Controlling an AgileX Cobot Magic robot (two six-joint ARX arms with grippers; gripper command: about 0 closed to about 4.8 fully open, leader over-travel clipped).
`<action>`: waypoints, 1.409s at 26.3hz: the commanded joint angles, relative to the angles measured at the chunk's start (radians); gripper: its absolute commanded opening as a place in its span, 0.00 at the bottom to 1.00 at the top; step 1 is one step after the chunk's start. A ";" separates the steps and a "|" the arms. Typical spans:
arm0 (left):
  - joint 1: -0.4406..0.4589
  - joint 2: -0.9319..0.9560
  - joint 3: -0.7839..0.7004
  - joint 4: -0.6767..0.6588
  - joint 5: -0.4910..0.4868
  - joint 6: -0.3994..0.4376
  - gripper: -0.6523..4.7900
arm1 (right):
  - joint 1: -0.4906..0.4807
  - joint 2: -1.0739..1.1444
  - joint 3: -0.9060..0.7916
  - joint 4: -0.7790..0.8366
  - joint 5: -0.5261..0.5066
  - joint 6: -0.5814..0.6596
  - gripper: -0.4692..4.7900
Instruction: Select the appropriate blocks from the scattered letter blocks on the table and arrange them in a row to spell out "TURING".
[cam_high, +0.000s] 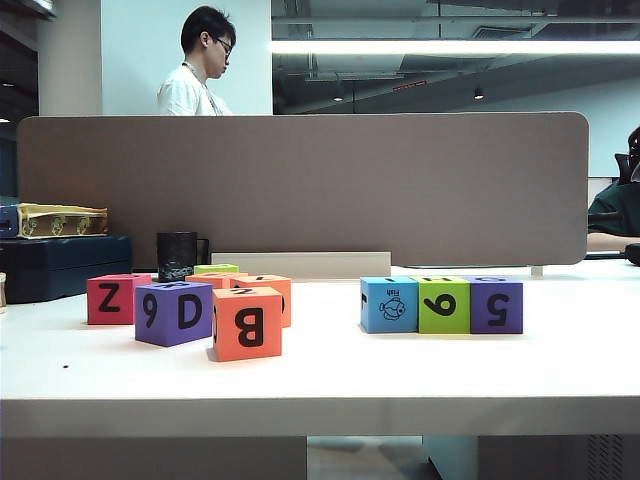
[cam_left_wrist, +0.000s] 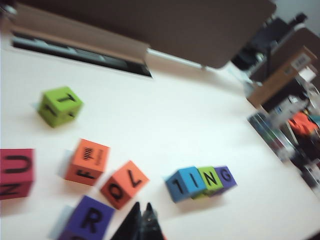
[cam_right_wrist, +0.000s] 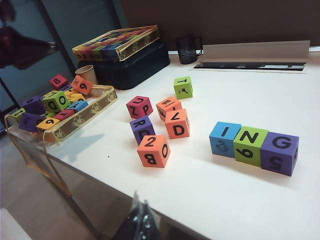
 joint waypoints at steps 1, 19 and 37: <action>-0.075 0.066 0.048 -0.006 -0.017 0.039 0.11 | 0.000 -0.011 0.003 0.016 -0.005 0.003 0.09; -0.278 0.476 0.328 -0.109 -0.167 0.201 0.11 | 0.000 -0.011 0.003 0.008 0.028 0.003 0.09; -0.411 0.794 0.586 -0.257 -0.366 0.455 0.11 | 0.000 -0.010 0.001 -0.019 0.085 -0.005 0.09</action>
